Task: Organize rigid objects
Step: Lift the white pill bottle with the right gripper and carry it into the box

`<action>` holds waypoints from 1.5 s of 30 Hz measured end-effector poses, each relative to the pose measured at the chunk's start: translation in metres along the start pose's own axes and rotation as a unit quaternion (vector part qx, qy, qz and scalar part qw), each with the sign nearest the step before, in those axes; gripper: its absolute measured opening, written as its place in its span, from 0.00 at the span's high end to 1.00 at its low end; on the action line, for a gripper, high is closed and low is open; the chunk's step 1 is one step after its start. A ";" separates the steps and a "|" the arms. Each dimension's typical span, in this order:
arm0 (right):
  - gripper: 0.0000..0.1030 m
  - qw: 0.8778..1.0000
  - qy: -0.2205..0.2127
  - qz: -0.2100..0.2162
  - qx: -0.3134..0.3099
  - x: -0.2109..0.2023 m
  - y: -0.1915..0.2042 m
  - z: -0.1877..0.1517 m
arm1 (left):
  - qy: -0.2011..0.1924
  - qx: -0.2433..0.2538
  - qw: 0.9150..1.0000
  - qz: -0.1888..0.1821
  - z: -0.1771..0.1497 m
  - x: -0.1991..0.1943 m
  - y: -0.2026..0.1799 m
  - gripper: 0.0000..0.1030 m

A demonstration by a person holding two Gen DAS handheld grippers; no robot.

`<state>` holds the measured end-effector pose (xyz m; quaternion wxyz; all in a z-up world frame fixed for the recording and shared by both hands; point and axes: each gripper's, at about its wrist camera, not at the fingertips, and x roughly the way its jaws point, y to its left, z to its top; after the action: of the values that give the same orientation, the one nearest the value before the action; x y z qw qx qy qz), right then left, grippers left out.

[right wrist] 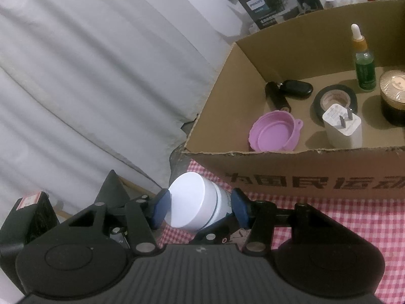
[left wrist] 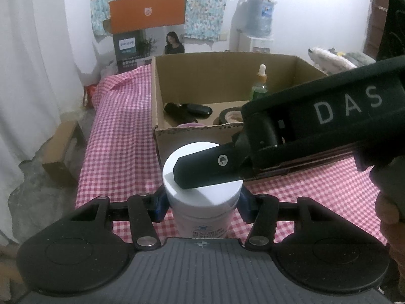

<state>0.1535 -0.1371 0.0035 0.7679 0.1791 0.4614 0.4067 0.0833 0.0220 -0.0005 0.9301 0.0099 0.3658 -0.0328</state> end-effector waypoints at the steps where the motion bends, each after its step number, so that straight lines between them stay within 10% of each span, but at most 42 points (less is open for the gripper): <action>1: 0.45 1.000 -0.001 0.001 -0.001 -0.001 0.001 0.000 | -0.001 0.000 1.000 0.000 0.000 -0.001 0.000 0.48; 31: 0.45 0.985 -0.125 0.015 -0.115 -0.109 0.079 0.023 | -0.155 0.078 0.985 -0.012 0.068 -0.088 -0.024 0.48; 45: 0.45 0.987 -0.144 -0.057 -0.035 -0.143 -0.009 0.083 | -0.069 0.092 0.985 -0.130 0.135 0.011 -0.079 0.48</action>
<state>0.1935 -0.2474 0.1202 0.8541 0.1821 0.3412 0.3478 0.1782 -0.0629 0.0911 0.9361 0.0457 0.2938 -0.1877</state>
